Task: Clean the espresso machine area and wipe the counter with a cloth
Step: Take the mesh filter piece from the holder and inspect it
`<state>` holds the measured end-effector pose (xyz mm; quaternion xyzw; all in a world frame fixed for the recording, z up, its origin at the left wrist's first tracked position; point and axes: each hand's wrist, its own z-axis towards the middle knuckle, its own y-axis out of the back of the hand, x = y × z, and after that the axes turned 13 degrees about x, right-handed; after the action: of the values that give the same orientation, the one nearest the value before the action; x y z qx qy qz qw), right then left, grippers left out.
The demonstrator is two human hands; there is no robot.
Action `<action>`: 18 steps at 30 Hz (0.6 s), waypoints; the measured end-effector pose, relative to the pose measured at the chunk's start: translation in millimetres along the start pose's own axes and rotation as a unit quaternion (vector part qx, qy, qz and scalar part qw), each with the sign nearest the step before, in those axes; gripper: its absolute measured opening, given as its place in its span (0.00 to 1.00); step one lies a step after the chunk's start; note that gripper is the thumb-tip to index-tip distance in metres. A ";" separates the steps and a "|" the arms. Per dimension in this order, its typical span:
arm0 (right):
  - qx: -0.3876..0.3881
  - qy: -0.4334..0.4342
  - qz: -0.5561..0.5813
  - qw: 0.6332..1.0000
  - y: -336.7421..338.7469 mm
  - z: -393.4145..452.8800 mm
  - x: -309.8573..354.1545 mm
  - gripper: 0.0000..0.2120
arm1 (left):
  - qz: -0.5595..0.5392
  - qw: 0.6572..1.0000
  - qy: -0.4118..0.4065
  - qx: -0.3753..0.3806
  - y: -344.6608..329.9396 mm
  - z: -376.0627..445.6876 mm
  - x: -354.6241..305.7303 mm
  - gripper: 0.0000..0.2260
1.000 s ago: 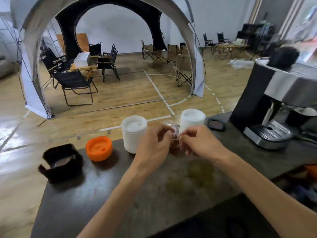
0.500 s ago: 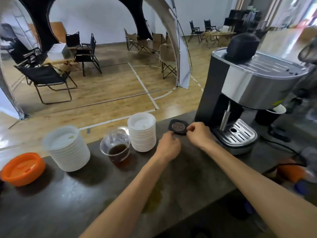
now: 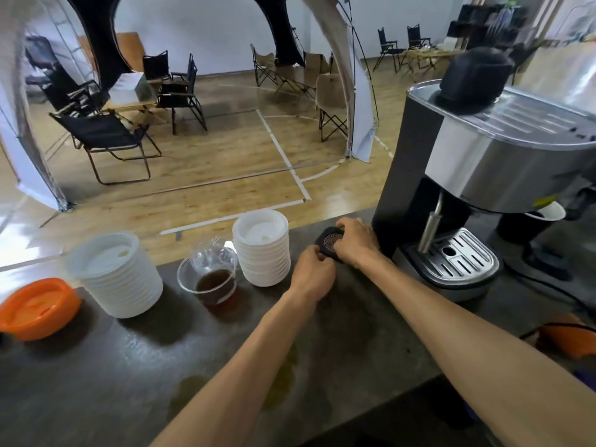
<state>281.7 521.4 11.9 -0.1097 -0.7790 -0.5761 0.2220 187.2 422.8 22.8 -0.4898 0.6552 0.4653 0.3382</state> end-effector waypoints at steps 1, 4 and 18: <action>-0.015 0.002 0.008 1.000 -0.8 -1.7 -1.9 0.21 | -0.008 1.000 -0.002 0.000 0.7 -1.1 0.9 0.11; -0.034 0.005 0.082 0.996 1.6 -7.9 -5.7 0.19 | -0.006 1.000 -0.014 -0.017 2.3 -7.4 3.1 0.13; -0.005 0.137 0.293 0.946 51.7 -141.4 10.5 0.13 | -0.011 0.991 -0.127 0.030 37.3 -107.0 -7.2 0.08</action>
<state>325.7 402.9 94.4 -0.2540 -0.6715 -0.4993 0.4850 154.9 327.8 75.9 -0.4236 0.6146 0.5006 0.4384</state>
